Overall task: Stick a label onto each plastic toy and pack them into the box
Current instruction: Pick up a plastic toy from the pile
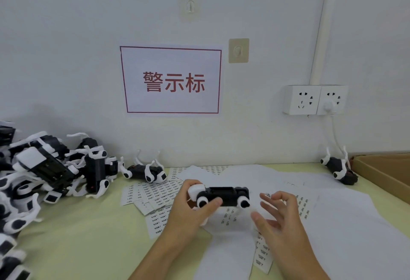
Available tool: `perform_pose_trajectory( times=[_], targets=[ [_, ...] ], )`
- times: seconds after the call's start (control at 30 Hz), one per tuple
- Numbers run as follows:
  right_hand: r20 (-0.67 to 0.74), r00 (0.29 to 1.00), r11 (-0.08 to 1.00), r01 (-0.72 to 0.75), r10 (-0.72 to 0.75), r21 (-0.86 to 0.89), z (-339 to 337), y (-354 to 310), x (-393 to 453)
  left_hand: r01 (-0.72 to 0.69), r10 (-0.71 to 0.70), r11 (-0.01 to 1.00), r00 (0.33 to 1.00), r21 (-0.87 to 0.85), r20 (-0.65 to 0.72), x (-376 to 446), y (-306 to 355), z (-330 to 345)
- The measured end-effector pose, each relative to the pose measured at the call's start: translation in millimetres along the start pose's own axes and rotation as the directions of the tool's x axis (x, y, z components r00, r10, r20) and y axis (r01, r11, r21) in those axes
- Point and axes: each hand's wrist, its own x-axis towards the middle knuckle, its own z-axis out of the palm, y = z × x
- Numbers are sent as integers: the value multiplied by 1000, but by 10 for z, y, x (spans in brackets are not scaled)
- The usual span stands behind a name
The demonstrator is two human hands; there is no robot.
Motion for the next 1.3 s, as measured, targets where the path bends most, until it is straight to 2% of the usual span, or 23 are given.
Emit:
perform_pose_trajectory(
  times=[0.13, 0.27, 0.6, 0.7, 0.8, 0.87, 0.9, 0.97, 1.03, 1.1, 1.13, 1.17, 1.23, 1.27, 1.3],
  targets=[
    [-1, 1000, 999, -21, 21, -30, 7, 8, 6, 33, -48, 992, 992, -125, -118, 32, -16, -36],
    [-18, 1000, 998, -25, 24, -52, 11, 44, 22, 44, -64, 988, 989, -145, -133, 45, -26, -48],
    [-48, 999, 997, -20, 17, -69, 16, 97, 43, 7, -6, 1000, 999, -14, 36, 0, -30, -47],
    [-58, 998, 998, -22, 18, -66, 17, 115, 51, 11, -11, 1000, 1000, -18, 10, -11, 2, -18],
    [-71, 997, 998, -17, 13, -64, 25, 134, 57, -36, 49, 985, 996, 167, -72, -18, 60, 34],
    [-73, 997, 998, -13, 8, -66, 30, 140, 63, -145, 176, 929, 983, 340, -61, 2, 130, 84],
    [-72, 997, 998, -12, 7, -67, 32, 140, 68, -222, 253, 855, 968, 469, -3, 18, 172, 113],
    [-68, 998, 997, -12, 7, -70, 38, 141, 70, -335, 312, 599, 934, 728, 173, 61, 209, 168],
    [-63, 998, 997, -14, 10, -73, 45, 140, 67, -360, 252, 346, 925, 867, 284, 80, 188, 209],
    [-64, 998, 997, -17, 12, -77, 43, 133, 60, -334, 270, 176, 921, 926, 280, 57, 163, 246],
    [-66, 998, 997, -19, 14, -78, 42, 129, 59, -314, 305, 128, 915, 941, 264, 53, 163, 247],
    [-67, 998, 997, -21, 15, -80, 41, 124, 58, -298, 323, 111, 913, 948, 249, 56, 172, 237],
    [-71, 997, 996, -25, 19, -84, 44, 120, 60, -270, 321, 151, 923, 951, 211, 87, 210, 188],
    [-74, 997, 996, -26, 19, -84, 48, 120, 60, -249, 315, 220, 933, 943, 173, 106, 243, 167],
    [-77, 997, 996, -26, 19, -82, 50, 121, 62, -221, 294, 332, 948, 917, 122, 111, 286, 152]
  ],
)
